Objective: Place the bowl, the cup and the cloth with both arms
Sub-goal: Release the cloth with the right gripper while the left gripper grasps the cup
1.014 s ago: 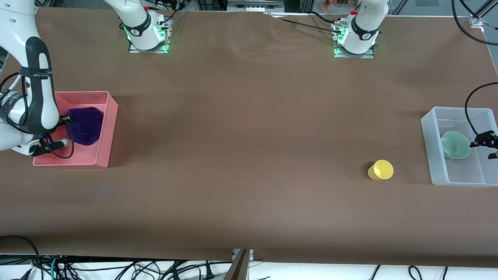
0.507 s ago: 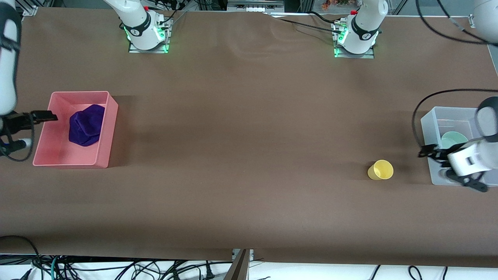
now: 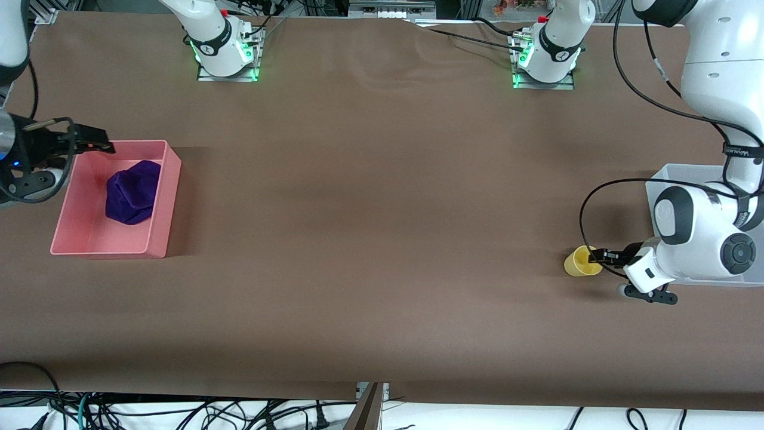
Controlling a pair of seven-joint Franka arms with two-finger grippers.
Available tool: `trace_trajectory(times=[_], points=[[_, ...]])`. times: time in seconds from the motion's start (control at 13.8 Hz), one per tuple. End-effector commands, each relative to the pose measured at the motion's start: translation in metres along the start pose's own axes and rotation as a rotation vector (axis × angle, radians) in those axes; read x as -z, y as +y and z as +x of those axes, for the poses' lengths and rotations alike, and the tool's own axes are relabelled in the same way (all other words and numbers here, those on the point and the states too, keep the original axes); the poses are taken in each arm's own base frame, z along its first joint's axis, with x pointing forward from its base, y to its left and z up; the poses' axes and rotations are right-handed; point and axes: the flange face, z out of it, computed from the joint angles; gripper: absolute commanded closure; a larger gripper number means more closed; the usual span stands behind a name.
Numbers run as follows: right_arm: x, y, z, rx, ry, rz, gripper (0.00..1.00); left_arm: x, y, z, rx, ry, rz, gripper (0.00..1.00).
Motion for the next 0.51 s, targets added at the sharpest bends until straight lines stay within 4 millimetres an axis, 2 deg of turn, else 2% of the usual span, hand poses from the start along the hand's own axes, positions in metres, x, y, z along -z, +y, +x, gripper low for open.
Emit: trace_trajectory(times=[0.0,0.14,0.29,0.43], points=[[0.004,-0.027,0.001,-0.107,0.021,-0.001,0.0,0.003,0.003,0.0,0.056,0.014,-0.021,1.0],[0.035,-0.03,-0.012,-0.114,0.141,-0.021,0.0,0.004,0.003,0.0,0.056,0.012,-0.021,1.0],[0.048,-0.027,-0.016,-0.121,0.235,-0.031,0.0,0.012,0.003,0.0,0.056,0.018,-0.02,1.0],[0.06,-0.019,-0.029,-0.14,0.272,-0.035,0.0,0.042,0.007,-0.006,0.042,-0.004,-0.013,1.0]])
